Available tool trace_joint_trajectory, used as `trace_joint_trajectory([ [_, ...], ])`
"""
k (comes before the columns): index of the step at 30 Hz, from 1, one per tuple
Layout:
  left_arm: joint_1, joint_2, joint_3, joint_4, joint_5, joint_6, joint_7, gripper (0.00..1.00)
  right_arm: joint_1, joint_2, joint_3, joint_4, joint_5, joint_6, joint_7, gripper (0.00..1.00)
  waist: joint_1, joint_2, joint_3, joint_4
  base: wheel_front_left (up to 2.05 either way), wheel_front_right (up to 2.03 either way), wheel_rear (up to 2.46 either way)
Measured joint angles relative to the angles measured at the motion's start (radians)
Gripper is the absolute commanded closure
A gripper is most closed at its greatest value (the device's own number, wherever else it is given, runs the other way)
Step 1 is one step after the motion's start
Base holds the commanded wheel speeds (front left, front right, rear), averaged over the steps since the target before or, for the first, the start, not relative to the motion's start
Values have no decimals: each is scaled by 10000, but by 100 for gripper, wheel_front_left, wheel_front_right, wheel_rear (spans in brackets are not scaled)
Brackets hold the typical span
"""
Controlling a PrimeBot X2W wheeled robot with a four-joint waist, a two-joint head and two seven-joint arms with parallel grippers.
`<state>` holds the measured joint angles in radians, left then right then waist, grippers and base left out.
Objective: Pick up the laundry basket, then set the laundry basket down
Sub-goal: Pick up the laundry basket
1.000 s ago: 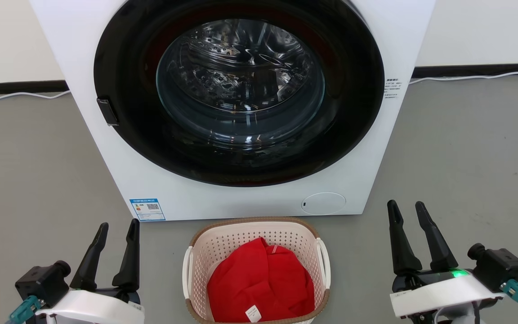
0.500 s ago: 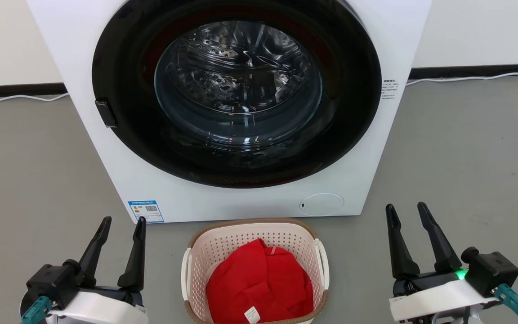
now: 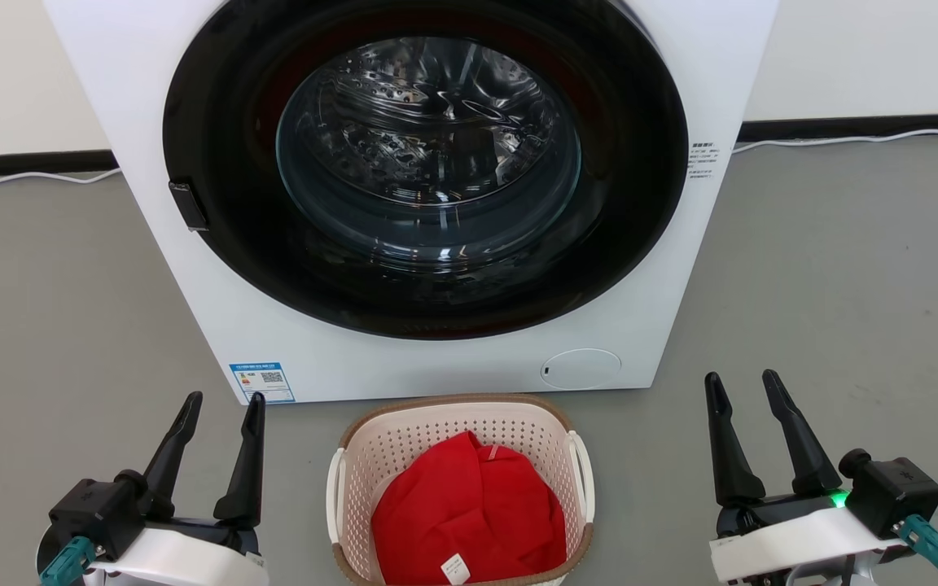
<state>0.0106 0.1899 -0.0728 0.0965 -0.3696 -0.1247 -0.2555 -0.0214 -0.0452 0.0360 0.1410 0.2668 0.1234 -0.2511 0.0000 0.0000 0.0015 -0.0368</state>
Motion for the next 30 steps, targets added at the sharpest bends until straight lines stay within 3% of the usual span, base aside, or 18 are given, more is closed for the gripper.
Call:
trace_joint_trajectory([
  [14, -9, 151, -90, 25, -148, -2, 0, 0, -2, 0, -15, -65, -84, 0, 0, 0, 0, 0, 432, 39, 0, 0, 0],
  [30, -478, 1106, -345, -161, -1200, -2, 0, 0, -277, -2, 48, -591, -117, 2, 0, 0, 0, 0, 2005, -94, 0, 0, 0],
])
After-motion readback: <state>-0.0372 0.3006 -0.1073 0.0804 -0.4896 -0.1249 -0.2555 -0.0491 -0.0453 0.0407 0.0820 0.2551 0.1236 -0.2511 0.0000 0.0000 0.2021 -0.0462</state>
